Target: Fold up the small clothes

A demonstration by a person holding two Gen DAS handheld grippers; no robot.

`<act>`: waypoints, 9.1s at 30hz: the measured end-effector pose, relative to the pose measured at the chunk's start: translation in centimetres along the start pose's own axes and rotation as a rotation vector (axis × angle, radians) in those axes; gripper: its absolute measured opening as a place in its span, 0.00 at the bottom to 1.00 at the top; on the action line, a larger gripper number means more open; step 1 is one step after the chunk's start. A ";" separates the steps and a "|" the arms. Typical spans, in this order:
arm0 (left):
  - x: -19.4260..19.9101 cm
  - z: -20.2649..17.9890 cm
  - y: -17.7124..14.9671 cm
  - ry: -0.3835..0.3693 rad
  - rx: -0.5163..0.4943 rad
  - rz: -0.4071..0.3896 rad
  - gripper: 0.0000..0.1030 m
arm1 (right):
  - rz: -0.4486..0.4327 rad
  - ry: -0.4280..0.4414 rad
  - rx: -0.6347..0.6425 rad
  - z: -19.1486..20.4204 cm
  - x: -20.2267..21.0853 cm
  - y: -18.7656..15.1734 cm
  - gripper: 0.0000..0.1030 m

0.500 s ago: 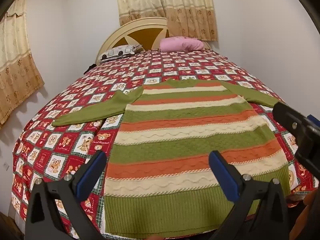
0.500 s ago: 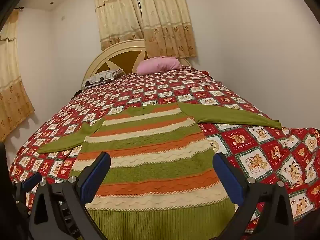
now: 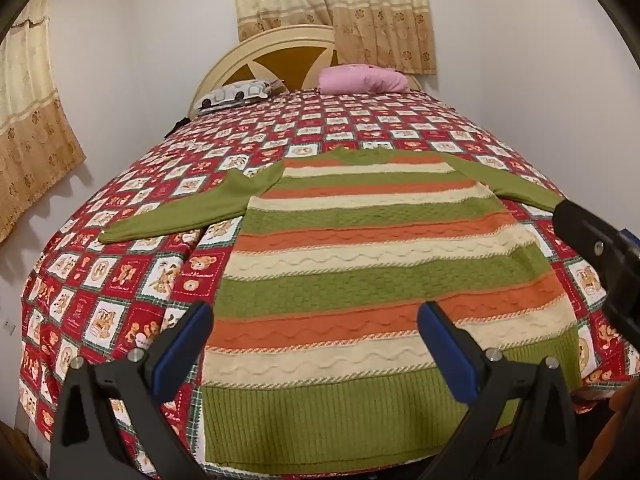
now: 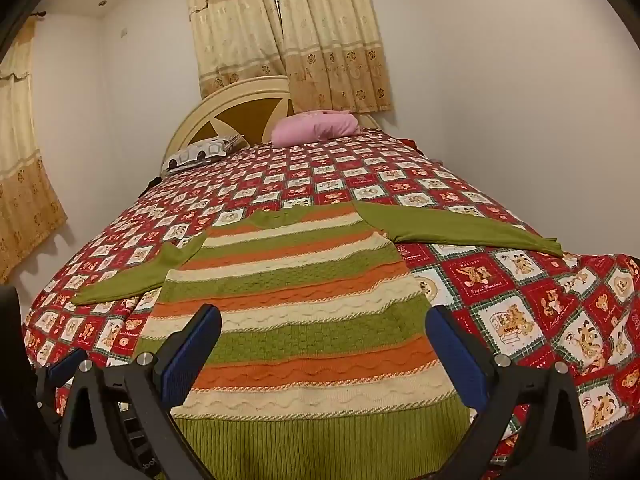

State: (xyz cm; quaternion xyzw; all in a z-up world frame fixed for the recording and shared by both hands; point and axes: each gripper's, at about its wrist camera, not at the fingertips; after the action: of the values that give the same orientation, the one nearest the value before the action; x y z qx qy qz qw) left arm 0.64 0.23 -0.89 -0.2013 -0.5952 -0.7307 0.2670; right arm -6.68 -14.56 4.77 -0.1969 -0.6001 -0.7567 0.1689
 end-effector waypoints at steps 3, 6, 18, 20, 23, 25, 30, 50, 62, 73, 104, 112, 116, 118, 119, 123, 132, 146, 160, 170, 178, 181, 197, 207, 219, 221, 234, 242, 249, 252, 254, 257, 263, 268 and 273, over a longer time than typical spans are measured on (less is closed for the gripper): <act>0.0 0.0 0.0 -0.004 0.002 -0.001 1.00 | 0.001 0.001 -0.001 0.0 0.0 0.0 0.99; 0.0 0.0 0.0 -0.006 0.000 -0.002 1.00 | 0.003 0.001 -0.002 -0.1 -0.2 -0.2 0.99; 0.0 -0.1 -0.1 -0.008 -0.001 0.004 1.00 | 0.009 -0.002 -0.016 -0.2 -0.3 -0.6 0.99; 0.0 -0.2 -0.1 -0.007 -0.001 0.003 1.00 | 0.013 -0.002 -0.018 -0.3 -0.3 -0.6 0.99; 0.0 -0.2 -0.1 -0.009 -0.001 0.004 1.00 | 0.016 -0.003 -0.021 -0.3 -0.4 -0.5 0.99; -0.1 -0.4 -0.1 -0.009 -0.001 0.005 1.00 | 0.015 -0.004 -0.021 -0.3 -0.4 -0.6 0.99; -0.2 -0.4 -0.2 -0.016 0.006 0.008 1.00 | 0.015 -0.004 -0.022 -0.3 -0.4 -0.6 0.99; -0.2 -0.7 -0.2 -0.022 0.005 0.013 1.00 | 0.019 -0.003 -0.025 -0.6 -0.5 -0.6 0.99; -0.4 -0.8 -0.4 -0.029 0.011 0.021 1.00 | 0.021 -0.006 -0.025 -0.7 -0.7 -0.9 0.99; -1.0 -0.5 -0.4 -0.039 0.019 0.040 1.00 | 0.036 -0.012 -0.028 -0.4 -1.0 -1.0 0.99; -17.3 3.5 7.1 0.014 0.126 0.074 1.00 | -0.003 -0.266 -0.456 -25.3 -6.5 4.6 0.64; -23.4 4.0 7.0 0.136 0.090 0.171 1.00 | 0.014 -0.339 -0.914 -40.9 -8.5 3.9 0.63; -23.8 4.8 6.6 0.103 0.134 0.209 1.00 | 0.053 -0.416 -0.930 -42.4 -10.9 4.2 0.60; -24.1 4.7 6.5 0.086 0.148 0.230 1.00 | 0.051 -0.379 -0.937 -43.5 -12.4 4.8 0.59; -24.3 4.9 6.4 0.073 0.163 0.242 1.00 | 0.064 -0.379 -0.959 -43.8 -13.1 4.7 0.59; -25.2 6.0 6.0 0.011 0.239 0.282 1.00 | 0.067 -0.436 -0.986 -44.9 -14.6 4.7 0.59; -25.3 5.8 6.2 0.015 0.234 0.280 1.00 | 0.116 -0.442 -0.846 -45.2 -15.6 5.3 0.08; -25.3 6.2 6.2 0.005 0.255 0.267 1.00 | 0.008 -0.198 -0.409 -26.8 -15.2 16.6 0.07; -24.8 9.2 5.4 0.006 0.435 0.236 1.00 | 0.263 0.175 0.006 2.8 -32.0 11.8 0.07; -24.8 10.1 5.1 -0.014 0.481 0.227 1.00 | 0.362 0.268 0.137 11.8 -37.4 6.3 0.07; -25.0 10.3 5.1 -0.015 0.496 0.229 1.00 | 0.508 0.485 0.130 14.0 -40.1 4.0 0.25; -25.0 10.3 5.1 -0.018 0.501 0.229 1.00 | 0.515 0.604 0.063 13.8 -39.4 4.2 0.40; -25.1 10.2 5.1 -0.001 0.485 0.235 1.00 | 0.565 0.594 0.047 14.7 -41.6 4.1 0.18; -25.2 9.9 5.3 0.011 0.471 0.246 1.00 | 0.335 0.249 0.053 -2.6 -31.5 7.3 0.18; -25.3 9.6 5.3 0.038 0.447 0.257 1.00 | 0.446 0.082 0.101 -11.5 -30.8 5.2 0.18; -25.2 9.6 5.3 0.039 0.446 0.258 1.00 | 0.403 0.044 0.111 -11.6 -31.0 5.4 0.15; -25.3 9.6 5.2 0.038 0.446 0.260 1.00 | 0.387 0.056 -0.170 -17.1 -28.4 5.1 0.00; -25.4 9.2 5.4 0.051 0.433 0.266 1.00 | 0.276 -0.011 0.121 -8.9 -28.4 7.5 0.02; -25.4 9.1 5.4 0.043 0.437 0.270 1.00 | 0.377 -0.052 0.090 -10.8 -32.9 5.6 0.02; -25.3 9.3 5.5 0.029 0.422 0.278 1.00 | 0.349 -0.006 0.042 -11.8 -32.5 5.5 0.02; -24.8 10.3 5.7 -0.002 0.411 0.287 1.00 | 0.336 0.018 0.016 -12.2 -32.3 5.4 0.02; -23.6 14.0 6.2 0.087 0.458 0.238 1.00 | 0.333 0.037 -0.007 -12.5 -32.4 5.4 0.02; -24.0 26.2 7.6 0.280 0.669 0.165 1.00 | 0.332 0.032 0.001 -12.5 -32.4 5.3 0.02; -29.3 32.6 7.1 0.374 0.762 0.277 0.77 | 0.331 0.038 -0.005 -12.5 -32.4 5.2 0.02; -34.7 34.4 5.7 0.293 0.850 0.400 0.58 | 0.330 0.039 -0.006 -12.5 -32.4 5.3 0.02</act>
State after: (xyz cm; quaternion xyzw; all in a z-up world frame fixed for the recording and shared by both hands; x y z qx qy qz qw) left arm 30.32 38.20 -10.58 -0.0798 -0.7466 -0.3782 0.5414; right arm 22.76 -27.31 -9.56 -0.2786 -0.5538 -0.7243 0.3018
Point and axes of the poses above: each gripper's, at about its wrist camera, not at the fingertips, and x roughly against the way its jaws point, z to its left, y to its top, and after that the axes turned 10 degrees about y, right-handed
